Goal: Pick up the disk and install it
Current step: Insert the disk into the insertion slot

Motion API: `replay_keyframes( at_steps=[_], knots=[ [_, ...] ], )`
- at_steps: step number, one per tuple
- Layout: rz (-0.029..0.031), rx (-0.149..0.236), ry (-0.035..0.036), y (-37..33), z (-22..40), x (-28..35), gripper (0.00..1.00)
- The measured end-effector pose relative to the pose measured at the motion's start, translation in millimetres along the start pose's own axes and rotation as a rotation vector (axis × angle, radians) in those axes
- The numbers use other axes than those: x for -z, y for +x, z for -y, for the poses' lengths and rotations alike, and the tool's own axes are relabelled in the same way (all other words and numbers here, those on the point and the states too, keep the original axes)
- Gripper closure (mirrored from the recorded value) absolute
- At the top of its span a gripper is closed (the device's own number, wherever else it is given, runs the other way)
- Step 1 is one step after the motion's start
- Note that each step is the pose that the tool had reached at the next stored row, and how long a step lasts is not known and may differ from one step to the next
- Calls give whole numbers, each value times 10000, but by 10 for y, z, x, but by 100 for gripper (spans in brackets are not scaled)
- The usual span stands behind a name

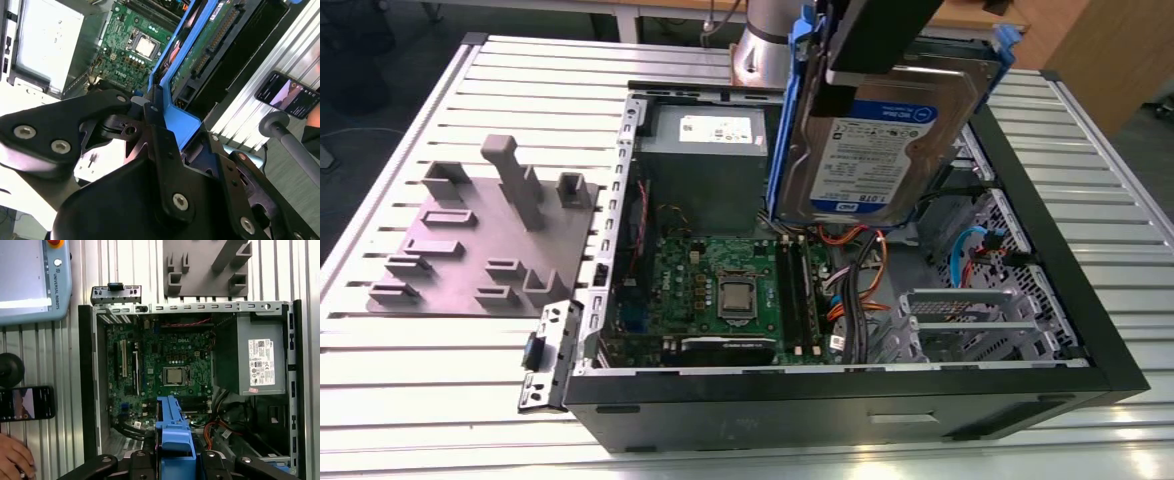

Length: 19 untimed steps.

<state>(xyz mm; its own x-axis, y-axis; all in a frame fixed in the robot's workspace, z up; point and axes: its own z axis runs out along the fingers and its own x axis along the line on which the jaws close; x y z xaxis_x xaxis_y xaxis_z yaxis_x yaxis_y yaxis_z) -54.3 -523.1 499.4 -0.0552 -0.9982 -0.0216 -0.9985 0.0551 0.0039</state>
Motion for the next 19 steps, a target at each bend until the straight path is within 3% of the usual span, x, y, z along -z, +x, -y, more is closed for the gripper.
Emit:
replay_keyframes(
  at_steps=[4,9,15,19],
  knots=[
    [-3,0,-1,29,11,-23,64],
    [-1,0,0,150,25,-63,64],
    [-2,0,-1,167,141,-97,64],
    [-2,-1,-1,168,158,-102,64]
  ],
)
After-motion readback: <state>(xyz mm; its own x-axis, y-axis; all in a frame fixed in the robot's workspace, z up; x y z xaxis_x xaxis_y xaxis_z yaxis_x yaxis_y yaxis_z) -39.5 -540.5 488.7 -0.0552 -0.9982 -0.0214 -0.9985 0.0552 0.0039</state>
